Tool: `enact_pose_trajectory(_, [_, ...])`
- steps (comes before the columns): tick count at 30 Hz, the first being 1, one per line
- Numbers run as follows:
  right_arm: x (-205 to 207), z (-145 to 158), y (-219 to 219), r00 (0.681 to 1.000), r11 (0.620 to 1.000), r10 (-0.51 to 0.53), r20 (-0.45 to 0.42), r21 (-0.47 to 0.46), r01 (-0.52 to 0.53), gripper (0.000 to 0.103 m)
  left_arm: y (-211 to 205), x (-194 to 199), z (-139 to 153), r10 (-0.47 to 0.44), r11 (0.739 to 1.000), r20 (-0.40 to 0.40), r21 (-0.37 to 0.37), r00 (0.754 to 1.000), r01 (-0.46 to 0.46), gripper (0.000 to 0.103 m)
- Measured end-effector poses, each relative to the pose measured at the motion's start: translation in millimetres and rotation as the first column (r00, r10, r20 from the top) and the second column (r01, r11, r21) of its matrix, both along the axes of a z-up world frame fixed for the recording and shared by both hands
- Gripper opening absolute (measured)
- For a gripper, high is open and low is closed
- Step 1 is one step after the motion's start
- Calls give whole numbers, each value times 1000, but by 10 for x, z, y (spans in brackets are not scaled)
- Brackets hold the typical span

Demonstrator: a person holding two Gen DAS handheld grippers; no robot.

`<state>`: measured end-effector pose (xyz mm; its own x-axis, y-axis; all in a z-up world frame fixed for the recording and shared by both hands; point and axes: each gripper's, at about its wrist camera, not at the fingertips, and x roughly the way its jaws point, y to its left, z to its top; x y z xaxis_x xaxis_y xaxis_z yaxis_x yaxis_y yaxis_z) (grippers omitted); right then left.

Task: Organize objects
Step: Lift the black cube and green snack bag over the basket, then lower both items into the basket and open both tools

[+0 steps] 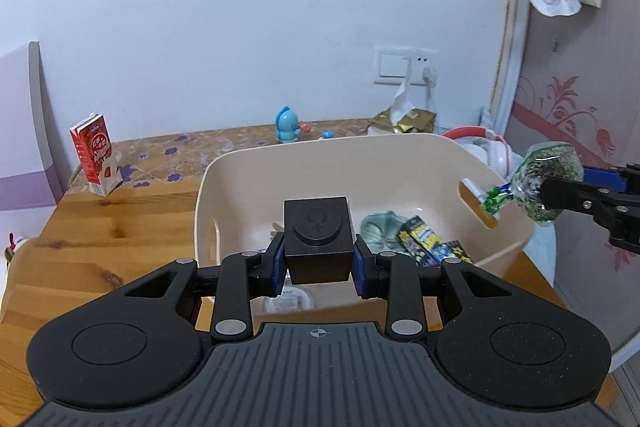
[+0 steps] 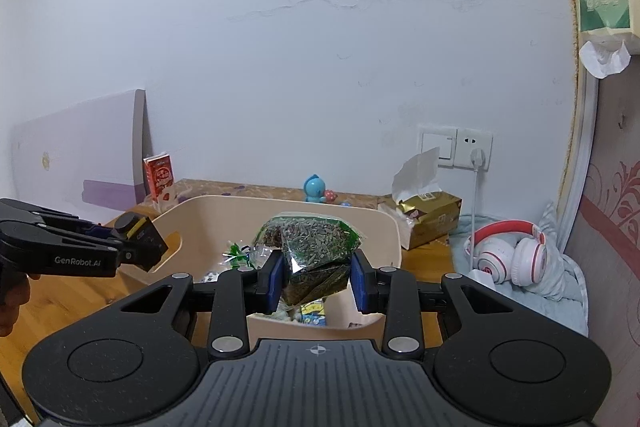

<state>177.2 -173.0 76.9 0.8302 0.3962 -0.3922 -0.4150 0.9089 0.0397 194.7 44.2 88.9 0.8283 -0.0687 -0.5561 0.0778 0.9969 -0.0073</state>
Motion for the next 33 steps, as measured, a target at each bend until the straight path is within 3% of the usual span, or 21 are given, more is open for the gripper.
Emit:
enact_pose_trajectory(4, [140,-18,25,1000,1000,-1,-14,-2,1,33,18,191,-94,42,999,-39,1,998,-42,32])
enact_pose_trajectory(17, [477,-279,253,992,999,19,-122,-27,-22,33,-35,570,-409,51,998,-172,50,984,-43,33])
enact_pose_trajectory(30, [588,-411,397,981,996,37,-190,-71,-51,33,-36,679,-498,46,999,-234,39,971,-38,33])
enact_pose_trajectory(31, [587,-414,406,981,996,38,-192,-71,-53,33,-38,672,-492,45,998,-226,44,973,-36,35])
enact_pose_trajectory(33, [582,-415,416,981,997,35,-190,-68,-49,34,-45,650,-473,36,999,-212,41,977,-27,50])
